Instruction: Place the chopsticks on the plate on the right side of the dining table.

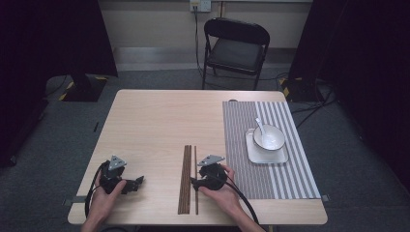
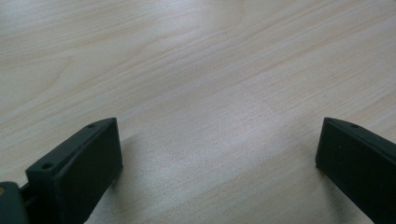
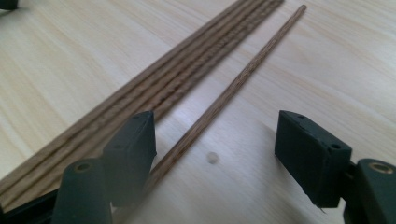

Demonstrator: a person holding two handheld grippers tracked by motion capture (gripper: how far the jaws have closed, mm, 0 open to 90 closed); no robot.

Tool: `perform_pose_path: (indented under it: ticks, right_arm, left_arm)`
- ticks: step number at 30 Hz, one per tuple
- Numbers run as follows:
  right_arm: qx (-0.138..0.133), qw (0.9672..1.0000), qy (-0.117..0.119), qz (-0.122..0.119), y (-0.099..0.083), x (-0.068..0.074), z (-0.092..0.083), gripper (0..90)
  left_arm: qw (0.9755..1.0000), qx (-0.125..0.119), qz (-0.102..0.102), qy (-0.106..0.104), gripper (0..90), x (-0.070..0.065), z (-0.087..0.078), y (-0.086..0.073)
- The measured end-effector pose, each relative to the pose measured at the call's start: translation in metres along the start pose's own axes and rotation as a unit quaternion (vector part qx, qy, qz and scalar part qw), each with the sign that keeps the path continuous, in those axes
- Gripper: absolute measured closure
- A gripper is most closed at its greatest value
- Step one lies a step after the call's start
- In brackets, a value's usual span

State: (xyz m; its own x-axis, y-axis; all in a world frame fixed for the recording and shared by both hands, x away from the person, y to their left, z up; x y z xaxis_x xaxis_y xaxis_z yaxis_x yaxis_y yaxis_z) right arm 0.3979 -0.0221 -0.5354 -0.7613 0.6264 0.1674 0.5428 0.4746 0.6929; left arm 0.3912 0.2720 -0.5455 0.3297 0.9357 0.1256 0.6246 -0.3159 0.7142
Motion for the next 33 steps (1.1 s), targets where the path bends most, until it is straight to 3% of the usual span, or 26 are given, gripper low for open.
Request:
perform_pose_path:
  ticks: [7,15,22,28,33]
  right_arm:
    - [0.002,0.9998,-0.02,0.003,-0.005,-0.005,-0.006,30.7]
    - [-0.002,0.9991,-0.04,0.015,-0.017,-0.006,-0.021,46.0]
    - [0.003,0.9989,-0.043,0.021,-0.029,-0.001,-0.034,58.2]
    - [0.002,0.9984,-0.048,0.032,-0.03,-0.002,-0.037,74.1]
    - [-0.005,0.9973,-0.06,0.042,-0.025,-0.01,-0.033,76.1]
  left_arm:
    - [1.0,0.0,0.0,0.0,0.0,0.0,0.0,0.0]
    - [1.0,0.001,0.002,0.001,0.0,0.0,0.0,0.0]
    - [1.0,0.0,0.001,0.001,0.0,0.0,0.0,0.0]
    - [1.0,0.0,0.0,0.001,0.0,0.0,0.0,0.0]
    - [1.0,0.001,0.002,0.001,0.0,0.0,0.0,0.0]
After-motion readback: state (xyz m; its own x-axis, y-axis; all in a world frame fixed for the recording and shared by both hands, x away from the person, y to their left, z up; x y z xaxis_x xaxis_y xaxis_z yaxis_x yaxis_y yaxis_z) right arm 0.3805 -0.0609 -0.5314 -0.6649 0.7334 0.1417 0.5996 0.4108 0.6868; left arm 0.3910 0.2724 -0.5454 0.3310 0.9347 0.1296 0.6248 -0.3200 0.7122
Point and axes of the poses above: each handheld gripper's, and its own axes: z roughly forward along the jaws, y roughly out of its top, x roughly to its left, the point moved 6 cm from there along z, roughly forward along the jaws, and after that the axes turned 11 degrees about y, right-handed, at the moved point
